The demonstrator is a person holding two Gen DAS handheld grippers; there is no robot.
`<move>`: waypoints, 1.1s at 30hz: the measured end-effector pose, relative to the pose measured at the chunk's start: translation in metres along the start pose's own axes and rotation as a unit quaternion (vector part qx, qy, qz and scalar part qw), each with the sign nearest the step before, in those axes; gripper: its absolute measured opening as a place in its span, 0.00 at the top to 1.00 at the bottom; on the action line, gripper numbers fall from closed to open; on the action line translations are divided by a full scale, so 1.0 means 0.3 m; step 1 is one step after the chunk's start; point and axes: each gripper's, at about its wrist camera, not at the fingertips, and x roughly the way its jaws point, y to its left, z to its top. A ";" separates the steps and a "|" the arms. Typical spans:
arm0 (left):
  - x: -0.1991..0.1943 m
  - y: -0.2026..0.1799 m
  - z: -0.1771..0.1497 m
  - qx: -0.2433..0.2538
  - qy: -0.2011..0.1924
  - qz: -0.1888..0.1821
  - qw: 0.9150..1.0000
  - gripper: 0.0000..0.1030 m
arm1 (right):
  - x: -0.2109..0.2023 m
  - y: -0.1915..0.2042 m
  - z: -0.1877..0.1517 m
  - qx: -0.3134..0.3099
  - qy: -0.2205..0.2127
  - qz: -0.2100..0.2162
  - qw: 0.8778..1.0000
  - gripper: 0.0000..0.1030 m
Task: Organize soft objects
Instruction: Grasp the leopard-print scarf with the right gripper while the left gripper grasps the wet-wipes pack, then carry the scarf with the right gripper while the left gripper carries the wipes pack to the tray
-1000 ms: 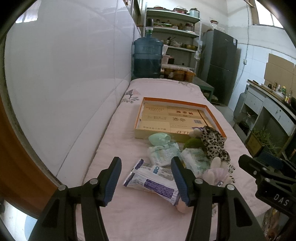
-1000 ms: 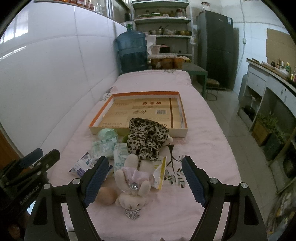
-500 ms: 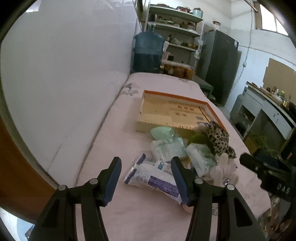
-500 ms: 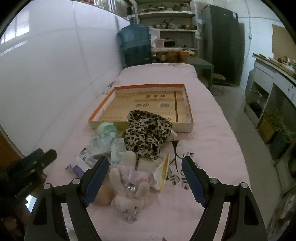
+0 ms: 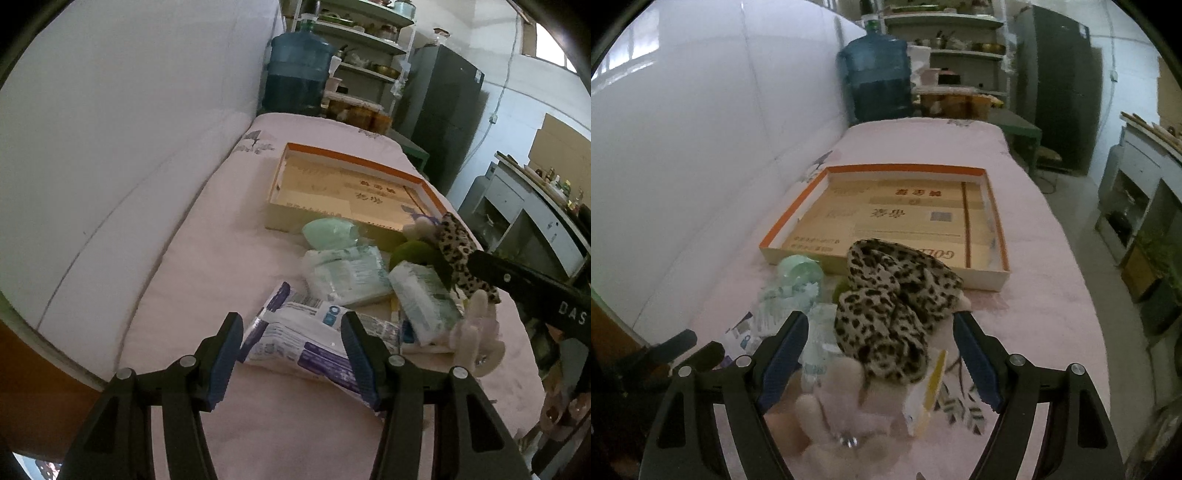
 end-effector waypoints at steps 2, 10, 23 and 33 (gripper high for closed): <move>0.009 0.010 -0.004 -0.002 0.003 0.001 1.000 0.46 | 0.030 0.011 0.008 -0.007 0.006 0.005 1.000 0.23; 0.049 0.043 -0.031 -0.016 0.025 -0.005 1.000 0.46 | 0.122 0.026 0.002 -0.018 0.039 0.016 0.999 0.68; 0.129 0.057 -0.044 -0.022 0.025 -0.046 0.998 0.44 | 0.089 0.006 -0.017 -0.013 0.030 0.020 0.999 0.84; 0.110 0.075 -0.053 -0.018 0.010 -0.055 0.998 0.99 | 0.050 0.021 -0.023 -0.012 0.019 0.025 0.999 0.84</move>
